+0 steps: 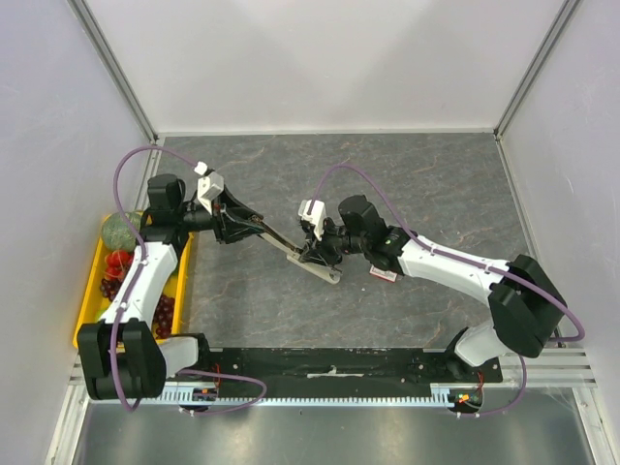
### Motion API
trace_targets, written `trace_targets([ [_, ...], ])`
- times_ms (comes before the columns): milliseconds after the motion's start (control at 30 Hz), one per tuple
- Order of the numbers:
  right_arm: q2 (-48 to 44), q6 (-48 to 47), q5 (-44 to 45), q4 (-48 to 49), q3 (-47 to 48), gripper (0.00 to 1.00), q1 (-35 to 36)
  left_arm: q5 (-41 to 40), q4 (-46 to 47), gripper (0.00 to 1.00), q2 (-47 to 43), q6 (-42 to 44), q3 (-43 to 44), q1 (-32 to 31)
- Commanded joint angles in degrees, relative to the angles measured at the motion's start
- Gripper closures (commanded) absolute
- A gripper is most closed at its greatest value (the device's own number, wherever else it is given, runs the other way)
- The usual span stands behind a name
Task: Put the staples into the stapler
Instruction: Open the stapler at the center of the board, then place the stapler at the center of the board.
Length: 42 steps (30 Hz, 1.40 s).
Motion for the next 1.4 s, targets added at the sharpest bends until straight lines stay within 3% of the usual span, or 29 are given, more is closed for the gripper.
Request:
trace_targets([
  [0,1.3,3.1,11.1,-1.4,0.7,1.0,0.0,-2.1,4.6,0.55,0.1,-0.2,-1.3,0.7],
  [167,3.3,3.3,16.1,-2.8,0.8,1.0,2.3,-3.3,4.7,0.49,3.7,2.1,-2.8,0.7],
  [600,8.7,4.0,25.2,-3.9,1.9,1.0,4.3,-6.4,5.5,0.47,11.5,6.9,-4.9,0.8],
  [1367,19.2,7.2,32.1,-4.4,8.0,1.0,10.6,-6.9,6.1,0.46,3.0,8.0,-7.5,1.6],
])
